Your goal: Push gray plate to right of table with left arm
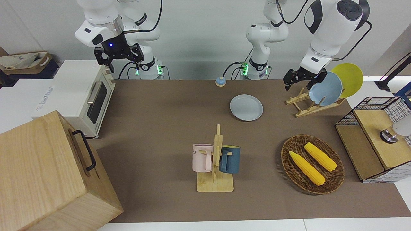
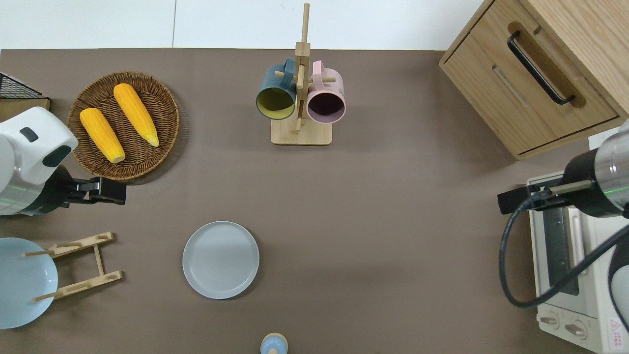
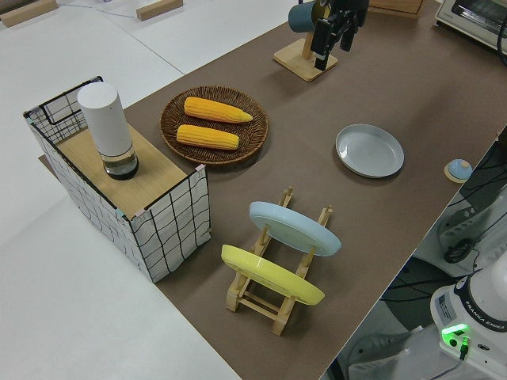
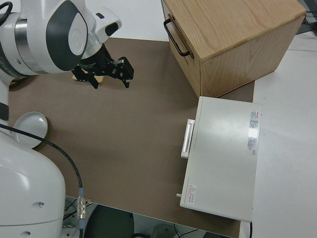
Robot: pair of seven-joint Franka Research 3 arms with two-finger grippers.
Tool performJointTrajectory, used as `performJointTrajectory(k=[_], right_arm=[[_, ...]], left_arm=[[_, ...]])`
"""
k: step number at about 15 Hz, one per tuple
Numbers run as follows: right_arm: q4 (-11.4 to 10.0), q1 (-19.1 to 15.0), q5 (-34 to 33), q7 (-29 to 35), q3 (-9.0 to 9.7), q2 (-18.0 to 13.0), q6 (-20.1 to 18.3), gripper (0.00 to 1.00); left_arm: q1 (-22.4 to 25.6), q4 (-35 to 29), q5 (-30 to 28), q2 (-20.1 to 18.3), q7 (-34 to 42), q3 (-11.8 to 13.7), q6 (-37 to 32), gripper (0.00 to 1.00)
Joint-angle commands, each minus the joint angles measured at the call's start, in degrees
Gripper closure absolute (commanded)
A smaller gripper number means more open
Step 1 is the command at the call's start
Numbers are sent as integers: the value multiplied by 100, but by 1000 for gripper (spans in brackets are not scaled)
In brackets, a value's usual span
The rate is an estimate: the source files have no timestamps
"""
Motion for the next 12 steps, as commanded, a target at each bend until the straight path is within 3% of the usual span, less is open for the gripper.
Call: performJointTrajectory(k=[1,12], right_arm=[[50,-113,33,75,96,-17,-89,17],[50,-113,25,75,96,-17,-89,17]], left_arm=[[-21,75,-88,34,51,45,-25,0],[-30,39,-88,8,42,45,-25,0]])
